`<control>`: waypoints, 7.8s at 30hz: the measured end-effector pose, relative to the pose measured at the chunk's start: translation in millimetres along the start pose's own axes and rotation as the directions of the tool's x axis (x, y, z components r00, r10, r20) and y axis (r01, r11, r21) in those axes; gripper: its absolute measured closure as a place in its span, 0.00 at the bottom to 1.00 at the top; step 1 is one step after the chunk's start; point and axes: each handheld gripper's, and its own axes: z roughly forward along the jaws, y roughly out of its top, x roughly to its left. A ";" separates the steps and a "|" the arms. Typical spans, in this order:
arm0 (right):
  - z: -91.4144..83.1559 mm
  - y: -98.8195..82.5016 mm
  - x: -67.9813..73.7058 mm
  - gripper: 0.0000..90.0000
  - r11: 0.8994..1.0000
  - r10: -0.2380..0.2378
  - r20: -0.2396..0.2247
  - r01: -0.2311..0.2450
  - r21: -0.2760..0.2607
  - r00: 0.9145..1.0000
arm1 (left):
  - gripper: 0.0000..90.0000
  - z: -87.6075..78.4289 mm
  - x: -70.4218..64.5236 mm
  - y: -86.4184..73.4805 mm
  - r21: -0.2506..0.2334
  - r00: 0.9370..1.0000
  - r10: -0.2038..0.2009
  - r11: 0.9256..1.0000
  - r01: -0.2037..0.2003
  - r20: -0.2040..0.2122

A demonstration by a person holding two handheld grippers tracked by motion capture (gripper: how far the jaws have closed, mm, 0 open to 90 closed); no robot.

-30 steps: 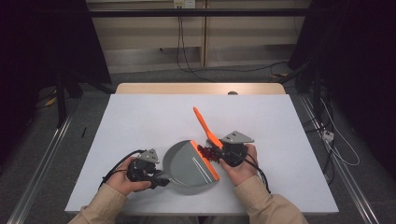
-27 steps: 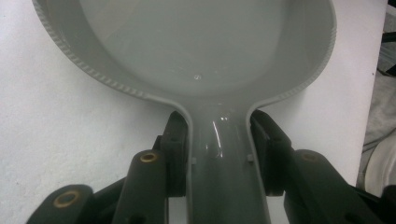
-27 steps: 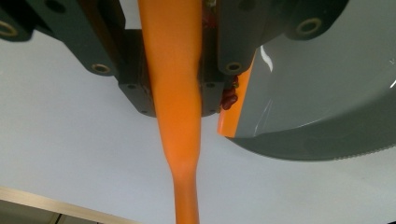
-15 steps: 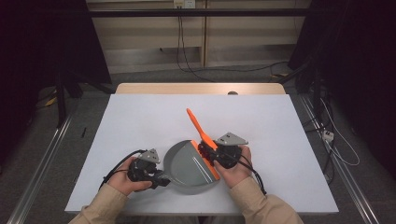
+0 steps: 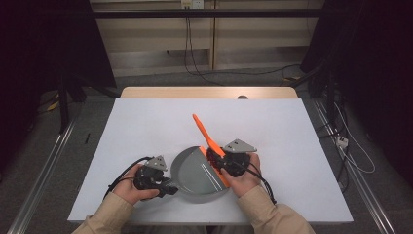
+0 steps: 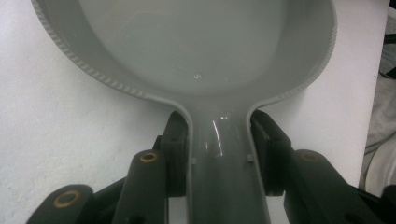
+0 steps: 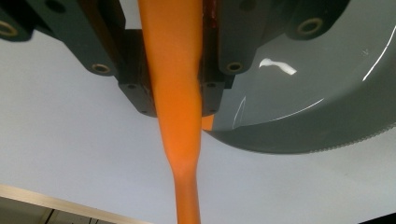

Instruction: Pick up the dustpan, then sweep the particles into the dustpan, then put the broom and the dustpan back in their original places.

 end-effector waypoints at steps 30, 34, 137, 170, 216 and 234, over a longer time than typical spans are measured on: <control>1.4 0.3 13.5 0.78 1.000 -0.014 -0.022 0.013 -0.021 1.000 | 0.70 0.0 2.0 -1.3 -0.005 1.000 -0.015 1.000 0.015 0.005; 0.5 3.9 18.6 0.79 0.999 0.009 -0.057 -0.012 -0.047 0.998 | 0.70 0.0 2.8 -1.6 -0.006 1.000 -0.013 1.000 0.013 0.011; -7.7 7.7 6.6 0.79 0.992 -0.006 -0.124 -0.009 -0.126 0.992 | 0.70 -0.5 12.4 0.1 -0.047 0.990 -0.124 0.991 0.121 -0.062; 7.1 22.3 -47.5 0.79 0.985 -0.045 -0.010 0.046 0.164 0.999 | 0.67 1.2 19.9 2.2 -0.016 0.987 -0.071 0.997 0.069 -0.145; -40.6 -0.3 -103.1 0.79 0.995 0.098 0.013 -0.098 0.032 0.995 | 0.71 -27.0 44.8 -12.6 -0.212 0.906 -0.319 0.940 0.266 -0.279; -61.6 -12.9 -136.5 0.79 0.990 0.141 0.095 -0.142 0.007 0.985 | 0.71 -36.5 62.8 -25.6 -0.242 0.837 -0.427 0.901 0.361 -0.343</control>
